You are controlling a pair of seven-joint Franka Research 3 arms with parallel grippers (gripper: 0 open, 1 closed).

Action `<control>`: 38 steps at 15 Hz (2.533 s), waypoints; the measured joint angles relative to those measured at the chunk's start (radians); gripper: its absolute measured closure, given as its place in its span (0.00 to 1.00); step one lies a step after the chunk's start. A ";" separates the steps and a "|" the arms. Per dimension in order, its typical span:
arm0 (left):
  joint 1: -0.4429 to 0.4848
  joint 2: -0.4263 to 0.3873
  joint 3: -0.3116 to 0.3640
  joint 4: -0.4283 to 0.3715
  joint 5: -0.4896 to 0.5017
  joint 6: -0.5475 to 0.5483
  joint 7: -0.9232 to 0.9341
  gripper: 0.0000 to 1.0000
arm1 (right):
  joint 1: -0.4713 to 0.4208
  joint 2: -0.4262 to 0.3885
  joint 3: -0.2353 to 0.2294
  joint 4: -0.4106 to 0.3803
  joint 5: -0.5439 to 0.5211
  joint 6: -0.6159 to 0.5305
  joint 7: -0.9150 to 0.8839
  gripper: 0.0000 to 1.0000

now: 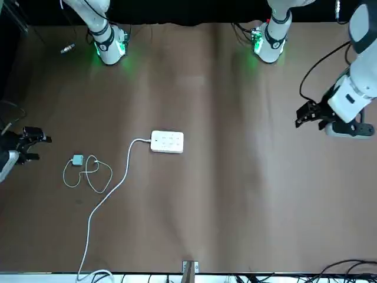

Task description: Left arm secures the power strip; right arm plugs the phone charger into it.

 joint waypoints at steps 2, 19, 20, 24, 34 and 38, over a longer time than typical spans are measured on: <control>0.001 -0.015 -0.003 -0.061 -0.085 0.047 0.000 0.01 | -0.030 0.046 0.000 0.002 0.057 0.024 -0.164 0.00; -0.024 0.192 -0.283 -0.320 -0.632 0.598 0.192 0.85 | -0.213 0.412 -0.001 0.014 0.467 -0.008 -1.329 0.00; -0.025 0.223 -0.294 -0.319 -0.652 0.611 0.201 0.94 | -0.218 0.428 -0.001 0.015 0.482 -0.019 -1.365 0.00; -0.024 0.312 -0.340 -0.305 -0.715 0.701 0.254 0.99 | -0.247 0.494 -0.001 0.016 0.561 -0.063 -1.419 0.02; -0.098 0.706 -0.501 -0.163 -0.728 1.071 0.391 0.99 | -0.288 0.572 0.007 0.018 0.636 -0.121 -1.457 0.07; -0.143 0.708 -0.505 -0.134 -0.745 1.071 0.391 0.99 | -0.288 0.583 0.011 0.021 0.636 -0.123 -1.504 0.15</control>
